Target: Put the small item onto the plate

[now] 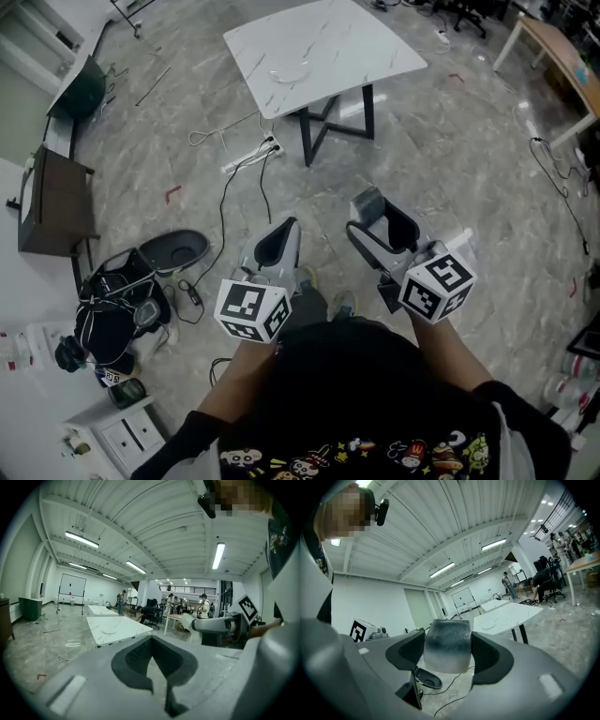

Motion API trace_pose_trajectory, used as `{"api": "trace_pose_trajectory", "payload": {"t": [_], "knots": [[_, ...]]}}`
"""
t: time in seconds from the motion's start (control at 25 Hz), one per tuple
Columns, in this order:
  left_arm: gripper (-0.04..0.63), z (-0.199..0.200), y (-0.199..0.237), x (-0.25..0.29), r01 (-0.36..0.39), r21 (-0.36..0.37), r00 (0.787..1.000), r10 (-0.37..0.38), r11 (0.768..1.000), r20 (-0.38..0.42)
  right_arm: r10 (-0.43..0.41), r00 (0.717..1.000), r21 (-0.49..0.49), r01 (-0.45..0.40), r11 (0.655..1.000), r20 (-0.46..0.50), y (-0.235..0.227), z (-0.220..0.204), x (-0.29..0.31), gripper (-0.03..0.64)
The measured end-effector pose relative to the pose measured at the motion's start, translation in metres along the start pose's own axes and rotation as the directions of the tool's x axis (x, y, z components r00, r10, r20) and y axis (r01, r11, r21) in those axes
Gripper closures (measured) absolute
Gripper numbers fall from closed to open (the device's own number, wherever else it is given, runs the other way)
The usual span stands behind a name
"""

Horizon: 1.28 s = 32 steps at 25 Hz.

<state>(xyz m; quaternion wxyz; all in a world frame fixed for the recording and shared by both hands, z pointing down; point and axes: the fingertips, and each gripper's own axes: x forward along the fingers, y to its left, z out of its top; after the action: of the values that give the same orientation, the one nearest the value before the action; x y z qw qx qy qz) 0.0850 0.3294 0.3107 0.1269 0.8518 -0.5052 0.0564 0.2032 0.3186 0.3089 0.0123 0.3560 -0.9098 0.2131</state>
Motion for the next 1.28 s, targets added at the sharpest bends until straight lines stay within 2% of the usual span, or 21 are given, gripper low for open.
{"api": "trace_pose_trajectory", "payload": {"t": [0.24,0.48,0.84,1.28], "knots": [[0.594,-0.004,0.033,0.015,-0.021,-0.023,1.0,0.021,1.0,0.003,-0.005,1.0,-0.004,0.005,1.0,-0.021,-0.014,-0.001,0.032,0.28],[0.594,0.008,0.086,0.049,-0.011,-0.032,1.0,0.012,0.999,0.02,-0.012,0.999,-0.03,0.011,1.0,-0.042,-0.028,0.012,0.088,0.28],[0.594,0.043,0.167,0.097,0.054,-0.029,0.998,-0.053,0.998,0.013,-0.055,0.997,-0.024,0.053,0.998,-0.062,-0.037,0.041,0.178,0.281],[0.594,0.065,0.237,0.143,0.123,-0.022,0.992,-0.123,0.992,-0.001,-0.112,0.993,-0.018,0.111,0.994,-0.048,-0.052,0.064,0.257,0.281]]}}
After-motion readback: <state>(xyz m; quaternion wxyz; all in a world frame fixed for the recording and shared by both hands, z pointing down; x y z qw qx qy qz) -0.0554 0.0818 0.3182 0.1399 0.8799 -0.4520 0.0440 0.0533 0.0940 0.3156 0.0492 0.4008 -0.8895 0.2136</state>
